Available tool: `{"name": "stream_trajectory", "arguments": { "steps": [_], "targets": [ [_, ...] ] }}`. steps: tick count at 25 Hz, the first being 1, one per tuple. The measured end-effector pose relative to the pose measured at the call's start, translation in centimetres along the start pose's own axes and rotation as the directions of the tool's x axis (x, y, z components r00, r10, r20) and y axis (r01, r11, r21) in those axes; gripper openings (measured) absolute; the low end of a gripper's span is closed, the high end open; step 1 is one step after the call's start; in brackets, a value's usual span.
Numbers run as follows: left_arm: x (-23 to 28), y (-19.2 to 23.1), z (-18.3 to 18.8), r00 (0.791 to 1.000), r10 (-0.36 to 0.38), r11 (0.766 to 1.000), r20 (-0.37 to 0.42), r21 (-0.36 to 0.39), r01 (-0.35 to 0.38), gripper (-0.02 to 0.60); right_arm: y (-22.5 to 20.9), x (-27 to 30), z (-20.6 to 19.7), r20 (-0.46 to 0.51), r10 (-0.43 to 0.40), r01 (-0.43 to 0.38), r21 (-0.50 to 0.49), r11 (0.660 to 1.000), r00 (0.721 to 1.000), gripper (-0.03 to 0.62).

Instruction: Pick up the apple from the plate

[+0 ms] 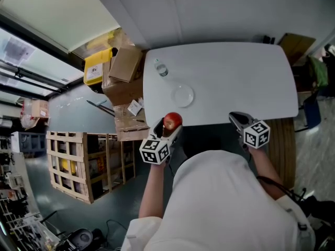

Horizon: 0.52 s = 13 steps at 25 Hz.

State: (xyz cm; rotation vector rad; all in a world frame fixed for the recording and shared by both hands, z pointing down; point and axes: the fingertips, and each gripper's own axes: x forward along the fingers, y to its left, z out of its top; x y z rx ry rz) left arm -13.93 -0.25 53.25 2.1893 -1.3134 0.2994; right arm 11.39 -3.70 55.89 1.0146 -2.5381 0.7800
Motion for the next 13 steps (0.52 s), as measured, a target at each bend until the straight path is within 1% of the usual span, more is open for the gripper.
{"name": "stream_trajectory", "arguments": {
  "steps": [13],
  "targets": [
    [0.22,-0.01,-0.05,1.000,0.006,1.000,0.004,0.000,-0.006,0.363,-0.05,0.19,0.14,-0.005,0.017,-0.017,-0.021,1.000,1.000,0.037]
  ]
}}
